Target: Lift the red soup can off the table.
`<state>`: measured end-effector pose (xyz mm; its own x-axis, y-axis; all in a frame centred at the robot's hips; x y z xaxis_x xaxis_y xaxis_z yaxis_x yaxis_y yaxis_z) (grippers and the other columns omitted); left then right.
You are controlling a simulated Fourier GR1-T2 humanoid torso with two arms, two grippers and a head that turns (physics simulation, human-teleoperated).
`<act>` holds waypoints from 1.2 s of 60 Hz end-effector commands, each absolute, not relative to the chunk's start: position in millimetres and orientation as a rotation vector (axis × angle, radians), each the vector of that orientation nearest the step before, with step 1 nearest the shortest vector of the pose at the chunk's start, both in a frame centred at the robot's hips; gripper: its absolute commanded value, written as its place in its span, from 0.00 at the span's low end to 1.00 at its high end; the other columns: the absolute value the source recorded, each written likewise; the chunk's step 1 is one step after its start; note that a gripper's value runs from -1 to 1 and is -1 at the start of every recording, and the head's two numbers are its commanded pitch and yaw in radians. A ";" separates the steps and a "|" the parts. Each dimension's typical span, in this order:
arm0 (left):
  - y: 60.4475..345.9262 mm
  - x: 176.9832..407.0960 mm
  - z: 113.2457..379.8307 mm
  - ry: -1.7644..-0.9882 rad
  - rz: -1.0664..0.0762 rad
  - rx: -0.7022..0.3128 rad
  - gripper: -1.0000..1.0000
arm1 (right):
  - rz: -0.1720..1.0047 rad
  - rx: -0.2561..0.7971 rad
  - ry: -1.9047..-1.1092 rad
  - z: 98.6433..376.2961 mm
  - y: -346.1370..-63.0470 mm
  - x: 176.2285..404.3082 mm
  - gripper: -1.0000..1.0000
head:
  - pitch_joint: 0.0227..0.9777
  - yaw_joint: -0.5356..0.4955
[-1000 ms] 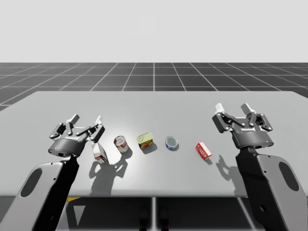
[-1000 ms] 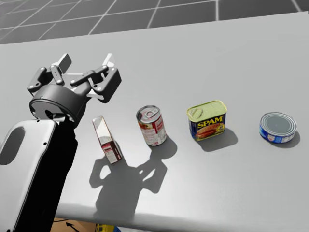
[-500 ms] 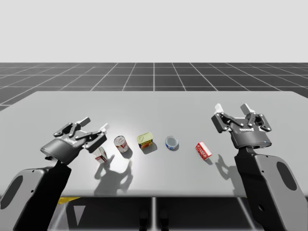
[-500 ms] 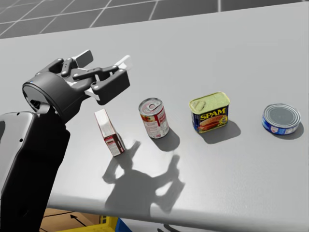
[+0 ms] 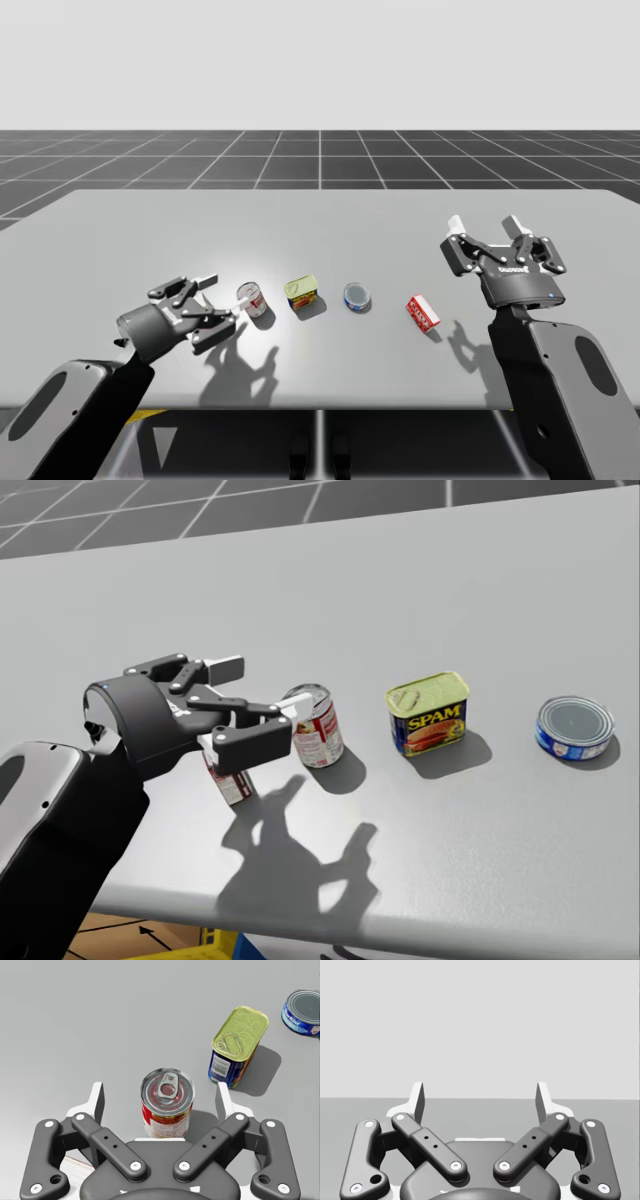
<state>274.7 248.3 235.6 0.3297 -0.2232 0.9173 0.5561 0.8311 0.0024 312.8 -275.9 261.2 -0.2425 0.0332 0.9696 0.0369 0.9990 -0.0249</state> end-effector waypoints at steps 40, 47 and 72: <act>225.9 314.9 183.1 -0.996 -0.522 -0.290 0.00 | -0.008 -0.066 -1.828 262.5 -278.2 312.9 0.00 | 0.85 0.77; 223.3 316.3 179.3 -0.989 -0.524 -0.291 0.00 | -0.008 -0.067 -1.829 262.6 -278.5 313.1 0.00 | 0.85 0.77; 220.1 310.8 174.7 -0.979 -0.557 -0.298 1.00 | -0.009 -0.072 -1.831 263.4 -279.5 313.1 0.00 | 0.66 0.78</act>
